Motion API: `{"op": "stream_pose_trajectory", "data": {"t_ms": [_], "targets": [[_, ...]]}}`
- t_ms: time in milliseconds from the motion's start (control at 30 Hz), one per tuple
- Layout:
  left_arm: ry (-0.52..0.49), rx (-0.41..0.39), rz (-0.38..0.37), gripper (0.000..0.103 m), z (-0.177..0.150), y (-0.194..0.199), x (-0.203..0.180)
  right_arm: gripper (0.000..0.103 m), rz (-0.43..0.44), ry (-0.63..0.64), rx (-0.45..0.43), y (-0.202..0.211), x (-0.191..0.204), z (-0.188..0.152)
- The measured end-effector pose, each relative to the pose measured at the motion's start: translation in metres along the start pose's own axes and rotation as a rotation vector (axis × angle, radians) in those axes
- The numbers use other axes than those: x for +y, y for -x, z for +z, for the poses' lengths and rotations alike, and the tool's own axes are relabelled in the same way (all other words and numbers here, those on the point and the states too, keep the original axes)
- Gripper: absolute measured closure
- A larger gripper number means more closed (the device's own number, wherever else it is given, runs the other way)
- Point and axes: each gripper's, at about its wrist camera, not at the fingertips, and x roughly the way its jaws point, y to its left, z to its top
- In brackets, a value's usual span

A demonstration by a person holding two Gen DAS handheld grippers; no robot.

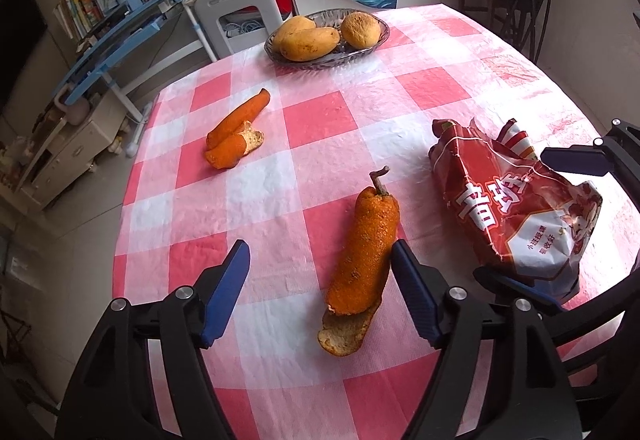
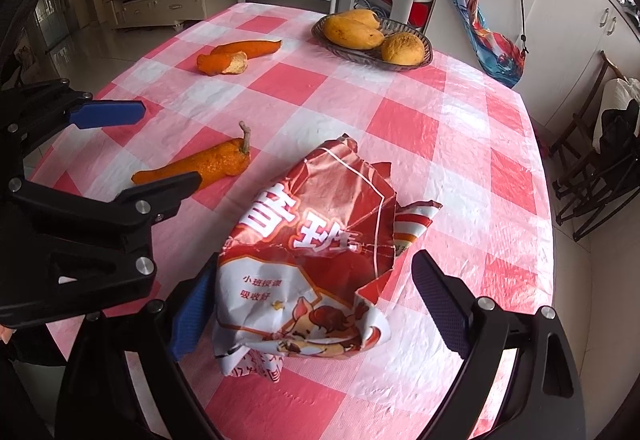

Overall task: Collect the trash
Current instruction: 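Close the left gripper around the long orange carrot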

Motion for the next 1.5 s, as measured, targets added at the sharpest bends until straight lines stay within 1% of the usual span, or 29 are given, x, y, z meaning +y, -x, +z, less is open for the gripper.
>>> {"op": "stream_pose_trajectory", "data": {"t_ms": [100,300,500,633,733,800,867,900,933,967,1000,1033,1100,1133,1233,1300,1400,1467,1500], "targets": [[0.008,0.011,-0.010,0.030,0.000,-0.003,0.000,0.014,-0.002,0.005,0.004,-0.001,0.001,-0.001],[0.022,0.027,-0.014,0.030,-0.001,-0.004,-0.001,0.014,-0.009,0.009,0.002,0.001,0.002,-0.001],[0.057,0.049,-0.043,0.030,-0.003,-0.006,0.000,0.014,-0.012,0.007,0.011,0.001,0.001,-0.004],[0.068,0.052,-0.048,0.030,-0.004,-0.005,0.000,0.014,-0.014,0.008,0.007,0.005,0.001,-0.004],[0.090,0.051,-0.059,0.030,-0.004,-0.003,0.003,0.014,-0.015,0.008,0.005,0.007,0.001,-0.004],[0.117,0.052,-0.080,0.030,-0.005,-0.004,0.006,0.014,-0.016,0.008,0.007,0.006,0.001,-0.005],[0.149,0.060,-0.115,0.037,-0.006,-0.007,0.010,0.014,-0.015,0.005,0.008,0.006,0.000,-0.006],[0.163,0.067,-0.133,0.046,-0.007,-0.009,0.012,0.014,-0.012,0.002,0.007,0.006,0.000,-0.006],[0.178,0.074,-0.151,0.052,-0.007,-0.011,0.013,0.014,-0.011,-0.001,0.006,0.006,-0.001,-0.006],[0.191,0.076,-0.170,0.055,-0.007,-0.013,0.015,0.014,-0.009,-0.003,0.004,0.006,-0.001,-0.006],[0.204,0.077,-0.185,0.062,-0.007,-0.013,0.017,0.014,-0.007,-0.007,0.002,0.006,-0.002,-0.006],[0.214,0.076,-0.192,0.064,-0.007,-0.013,0.018,0.015,-0.004,-0.009,0.001,0.005,-0.003,-0.005],[0.222,0.071,-0.196,0.074,-0.007,-0.013,0.019,0.019,0.002,-0.013,0.002,0.004,-0.003,-0.004],[0.227,0.069,-0.197,0.076,-0.007,-0.013,0.020,0.021,0.004,-0.014,0.002,0.003,-0.003,-0.004],[0.231,0.073,-0.194,0.077,-0.006,-0.015,0.021,0.023,0.013,-0.014,0.001,0.003,-0.004,-0.003],[0.207,0.075,-0.181,0.075,-0.005,-0.016,0.018,0.023,0.012,-0.011,0.007,0.001,-0.004,-0.002],[0.166,0.077,-0.140,0.053,-0.004,-0.016,0.012,0.023,0.007,-0.006,0.014,-0.002,-0.002,-0.002],[0.167,0.078,-0.131,0.051,-0.004,-0.018,0.013,0.022,0.003,-0.006,0.013,-0.003,-0.002,-0.002],[0.168,0.079,-0.131,0.050,-0.003,-0.018,0.014,0.020,-0.002,-0.004,0.013,-0.003,-0.002,-0.001]]}}
